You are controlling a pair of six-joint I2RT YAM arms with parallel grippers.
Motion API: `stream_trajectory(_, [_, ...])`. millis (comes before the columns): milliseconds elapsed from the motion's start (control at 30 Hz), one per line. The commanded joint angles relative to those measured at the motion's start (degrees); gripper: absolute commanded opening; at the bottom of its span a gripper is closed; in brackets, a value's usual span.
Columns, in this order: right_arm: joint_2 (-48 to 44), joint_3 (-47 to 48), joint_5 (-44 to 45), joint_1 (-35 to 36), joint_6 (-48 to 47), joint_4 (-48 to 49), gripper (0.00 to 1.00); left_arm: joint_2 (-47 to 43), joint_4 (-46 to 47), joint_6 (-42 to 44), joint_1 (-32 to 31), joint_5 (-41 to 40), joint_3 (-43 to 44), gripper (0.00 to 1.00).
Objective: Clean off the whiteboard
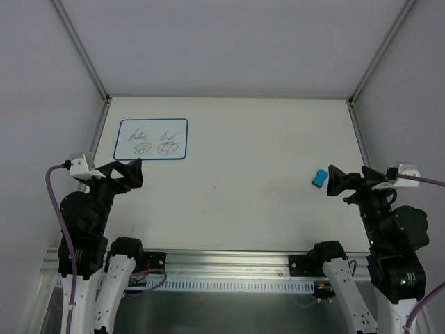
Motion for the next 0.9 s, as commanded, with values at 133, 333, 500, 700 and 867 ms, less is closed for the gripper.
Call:
stream_trajectory(133, [2.72, -1.65, -3.5, 0.34, 3.55, 3.55, 0.99, 12.1, 0.92, -7.06, -0.01, 4.64, 0.12, 0.99])
stream_trajectory(333, [4.92, -4.99, -8.34, 0.26, 6.98, 3.55, 0.99, 33.18, 1.01, -12.95, -0.01, 3.49, 6.87, 0.99])
stream_trajectory(500, [5.8, -8.06, -12.73, 0.43, 9.26, 3.63, 0.99, 52.95, 1.18, -17.88, 1.39, -0.79, 15.75, 0.99])
stream_trajectory(700, [4.49, -12.28, -17.04, 1.31, 7.95, 6.27, 0.99, 72.91, 1.18, -17.18, 3.68, -8.8, 30.08, 0.99])
stream_trajectory(867, [2.55, -15.62, -13.88, 3.59, 5.84, 7.5, 0.99, 86.87, 1.45, -12.79, 6.57, -14.44, 41.94, 0.99])
